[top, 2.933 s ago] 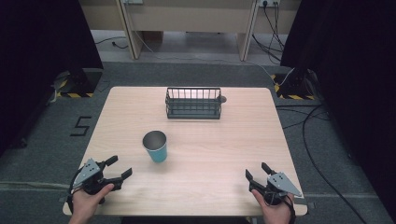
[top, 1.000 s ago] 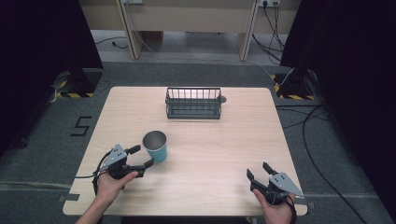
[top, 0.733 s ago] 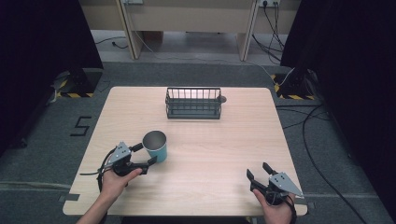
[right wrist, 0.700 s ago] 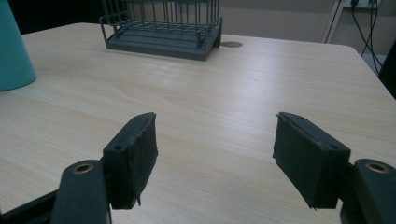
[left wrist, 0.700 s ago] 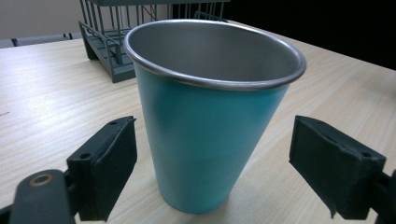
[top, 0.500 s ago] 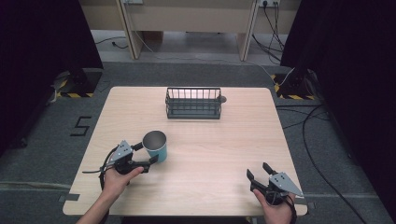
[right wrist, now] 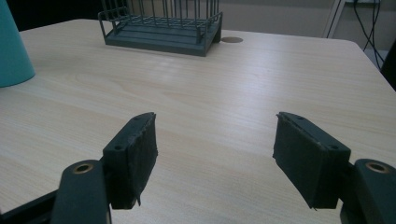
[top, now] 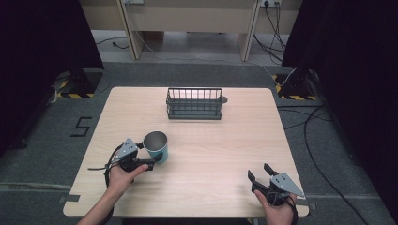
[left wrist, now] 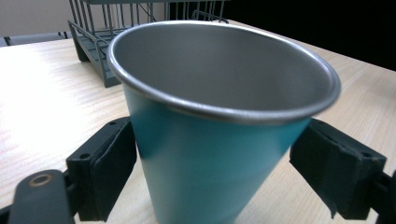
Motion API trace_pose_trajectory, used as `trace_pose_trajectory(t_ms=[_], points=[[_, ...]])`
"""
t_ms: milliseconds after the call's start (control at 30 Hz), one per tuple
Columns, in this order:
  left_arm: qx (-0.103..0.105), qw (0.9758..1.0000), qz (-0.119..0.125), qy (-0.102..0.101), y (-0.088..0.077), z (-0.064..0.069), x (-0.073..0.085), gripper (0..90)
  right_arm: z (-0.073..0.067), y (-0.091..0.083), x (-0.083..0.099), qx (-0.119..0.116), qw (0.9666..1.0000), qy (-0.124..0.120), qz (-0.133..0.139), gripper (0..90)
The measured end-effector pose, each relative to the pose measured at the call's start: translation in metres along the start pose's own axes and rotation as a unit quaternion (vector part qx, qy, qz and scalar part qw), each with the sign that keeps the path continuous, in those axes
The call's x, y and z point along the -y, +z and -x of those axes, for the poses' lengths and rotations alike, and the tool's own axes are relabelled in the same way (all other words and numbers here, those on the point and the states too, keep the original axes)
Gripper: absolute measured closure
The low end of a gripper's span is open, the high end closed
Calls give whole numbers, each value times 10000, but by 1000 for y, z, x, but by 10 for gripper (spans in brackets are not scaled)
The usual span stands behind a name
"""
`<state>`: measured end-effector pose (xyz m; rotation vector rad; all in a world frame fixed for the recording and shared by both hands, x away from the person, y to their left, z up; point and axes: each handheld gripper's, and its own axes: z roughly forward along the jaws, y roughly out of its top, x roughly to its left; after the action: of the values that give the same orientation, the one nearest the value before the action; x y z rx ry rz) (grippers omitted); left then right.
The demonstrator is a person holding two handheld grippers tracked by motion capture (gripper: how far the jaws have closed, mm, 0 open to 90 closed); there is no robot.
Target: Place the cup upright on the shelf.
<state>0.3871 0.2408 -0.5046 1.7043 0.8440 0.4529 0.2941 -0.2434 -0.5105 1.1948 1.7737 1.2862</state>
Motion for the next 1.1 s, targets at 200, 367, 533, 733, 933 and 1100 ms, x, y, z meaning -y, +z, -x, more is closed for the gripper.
trace_pose_trajectory(t_ms=[200, 367, 533, 733, 933, 1100], points=[[2, 10000, 35, 26, 3, -1, 0, 153, 1, 0, 0, 3, 10000, -30, 4, 308], [10, 10000, 68, 52, 3, 0, 1, 155, 0, 0, 0, -2, 10000, -8, -7, 307], [76, 9999, 127, -7, 3, 0, 1, 156, 0, 0, 0, -4, 10000, -3, -7, 307], [92, 9997, 227, -29, 2, 1, -1, 156, 0, 0, 0, -3, 10000, -8, -15, 308], [51, 9994, 335, -6, 0, 1, -7, 157, 0, 0, 0, 3, 10000, -18, -22, 308], [33, 9993, 381, 12, -1, 1, -10, 157, 0, 0, 0, 6, 10000, -55, -17, 308]])
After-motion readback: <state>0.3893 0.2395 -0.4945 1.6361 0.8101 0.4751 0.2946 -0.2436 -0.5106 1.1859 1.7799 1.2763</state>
